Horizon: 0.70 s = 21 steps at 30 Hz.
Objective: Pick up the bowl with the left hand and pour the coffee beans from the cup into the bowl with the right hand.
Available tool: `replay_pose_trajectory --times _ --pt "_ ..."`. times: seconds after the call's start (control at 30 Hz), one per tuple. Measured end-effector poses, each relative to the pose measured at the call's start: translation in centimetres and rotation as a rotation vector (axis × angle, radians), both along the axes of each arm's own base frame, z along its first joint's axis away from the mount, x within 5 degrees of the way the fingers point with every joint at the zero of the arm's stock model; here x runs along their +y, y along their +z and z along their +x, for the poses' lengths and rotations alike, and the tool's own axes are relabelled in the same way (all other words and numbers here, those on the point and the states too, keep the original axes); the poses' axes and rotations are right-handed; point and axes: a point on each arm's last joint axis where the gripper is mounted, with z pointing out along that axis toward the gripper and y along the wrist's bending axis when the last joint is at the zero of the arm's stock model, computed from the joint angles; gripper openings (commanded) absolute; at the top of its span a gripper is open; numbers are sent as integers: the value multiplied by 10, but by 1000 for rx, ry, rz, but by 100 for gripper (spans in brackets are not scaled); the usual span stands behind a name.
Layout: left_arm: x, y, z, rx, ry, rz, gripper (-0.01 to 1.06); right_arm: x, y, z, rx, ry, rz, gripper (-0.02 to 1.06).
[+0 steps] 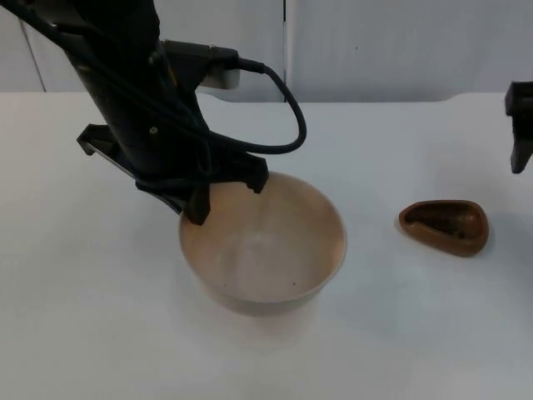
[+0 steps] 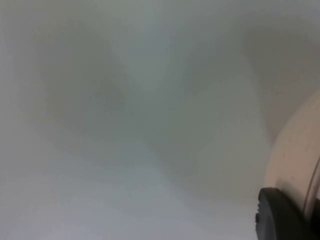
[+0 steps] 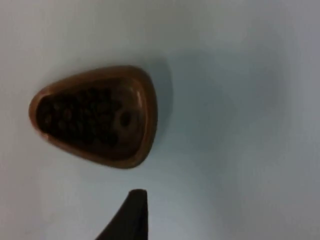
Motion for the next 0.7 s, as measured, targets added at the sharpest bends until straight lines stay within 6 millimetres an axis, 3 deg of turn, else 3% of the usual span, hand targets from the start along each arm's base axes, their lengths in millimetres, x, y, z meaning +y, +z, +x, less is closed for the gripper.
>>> replay_pose_trajectory --times 0.33,0.7 --pt "0 0 0 -4 0 -2 0 10 -25 15 -30 -17 24 98" --pt "0 0 1 -7 0 -4 0 27 -54 49 35 2 41 98"
